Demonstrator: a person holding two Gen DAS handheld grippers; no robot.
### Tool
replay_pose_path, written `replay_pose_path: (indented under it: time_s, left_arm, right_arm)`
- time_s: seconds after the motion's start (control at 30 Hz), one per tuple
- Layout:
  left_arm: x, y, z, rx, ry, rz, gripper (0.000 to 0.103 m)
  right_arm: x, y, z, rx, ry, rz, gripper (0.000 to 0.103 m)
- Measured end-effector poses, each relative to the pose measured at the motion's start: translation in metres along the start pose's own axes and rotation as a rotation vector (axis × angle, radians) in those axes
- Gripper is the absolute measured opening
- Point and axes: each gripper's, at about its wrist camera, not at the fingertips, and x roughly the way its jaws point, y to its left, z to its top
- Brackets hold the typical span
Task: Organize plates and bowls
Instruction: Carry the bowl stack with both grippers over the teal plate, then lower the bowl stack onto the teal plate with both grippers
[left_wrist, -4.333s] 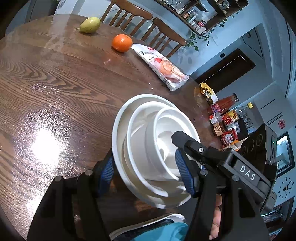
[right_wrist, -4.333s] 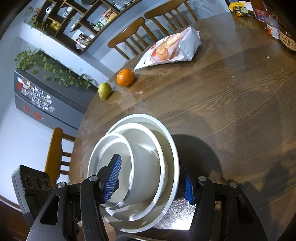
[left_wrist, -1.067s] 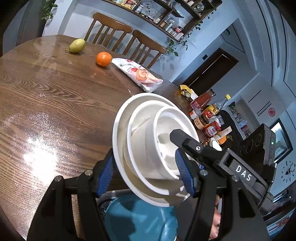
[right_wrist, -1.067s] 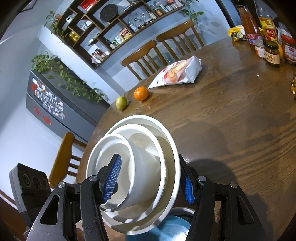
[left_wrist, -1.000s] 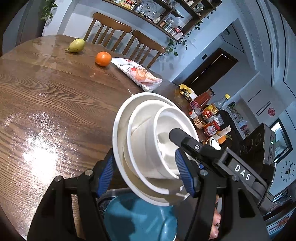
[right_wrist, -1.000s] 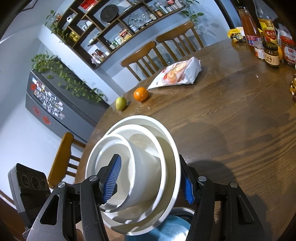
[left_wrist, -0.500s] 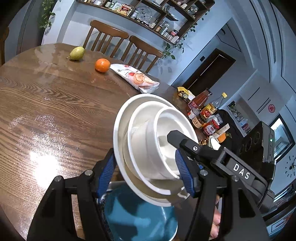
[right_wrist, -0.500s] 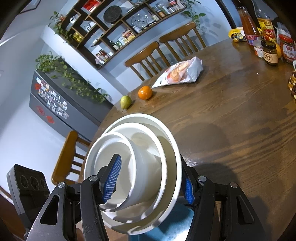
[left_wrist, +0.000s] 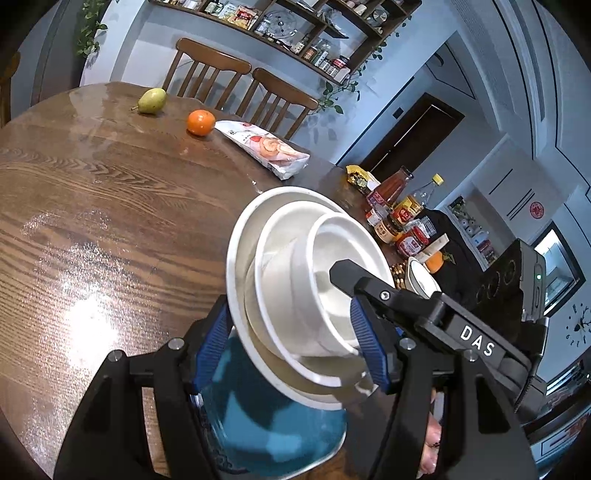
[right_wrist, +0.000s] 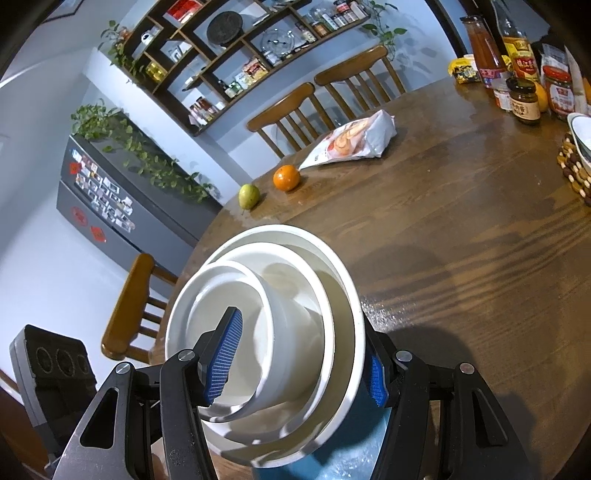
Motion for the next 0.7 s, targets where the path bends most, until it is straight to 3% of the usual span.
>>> replay_pose_path:
  time_s: [0.7]
  left_arm:
    - [-0.012,-0.006,-0.035,0.012,0.039,-0.024,0.063]
  right_arm:
    - [-0.024,-0.004,-0.033,0.017,0.005,-0.041,0.062]
